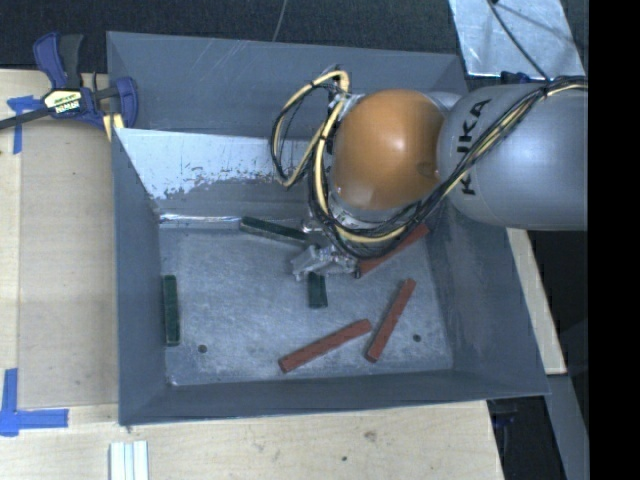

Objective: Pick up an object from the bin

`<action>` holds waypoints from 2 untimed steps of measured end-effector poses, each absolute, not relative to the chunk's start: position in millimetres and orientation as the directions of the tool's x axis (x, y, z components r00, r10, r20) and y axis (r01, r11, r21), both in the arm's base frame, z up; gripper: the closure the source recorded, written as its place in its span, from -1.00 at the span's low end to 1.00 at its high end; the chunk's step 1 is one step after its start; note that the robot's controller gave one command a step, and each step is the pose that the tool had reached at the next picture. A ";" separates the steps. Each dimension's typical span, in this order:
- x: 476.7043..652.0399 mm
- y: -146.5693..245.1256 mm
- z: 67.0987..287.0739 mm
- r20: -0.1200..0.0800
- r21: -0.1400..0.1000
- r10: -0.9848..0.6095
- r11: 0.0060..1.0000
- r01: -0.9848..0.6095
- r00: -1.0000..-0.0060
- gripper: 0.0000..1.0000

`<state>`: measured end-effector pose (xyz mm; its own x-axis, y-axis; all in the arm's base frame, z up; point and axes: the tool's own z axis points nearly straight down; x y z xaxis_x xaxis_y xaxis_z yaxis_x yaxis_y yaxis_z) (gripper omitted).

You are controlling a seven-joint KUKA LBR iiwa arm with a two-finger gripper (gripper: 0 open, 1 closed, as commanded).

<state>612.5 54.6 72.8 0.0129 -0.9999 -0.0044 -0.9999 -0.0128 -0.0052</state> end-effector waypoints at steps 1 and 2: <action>612.5 54.6 72.8 -0.005 -0.005 -1.000 -0.012 -1.000 0.013 1.00; 618.8 15.8 123.7 -0.003 0.003 -1.000 -0.022 -1.000 0.022 1.00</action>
Offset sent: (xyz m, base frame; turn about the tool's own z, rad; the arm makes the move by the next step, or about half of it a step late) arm 0.0096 -0.0522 0.0682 -0.0070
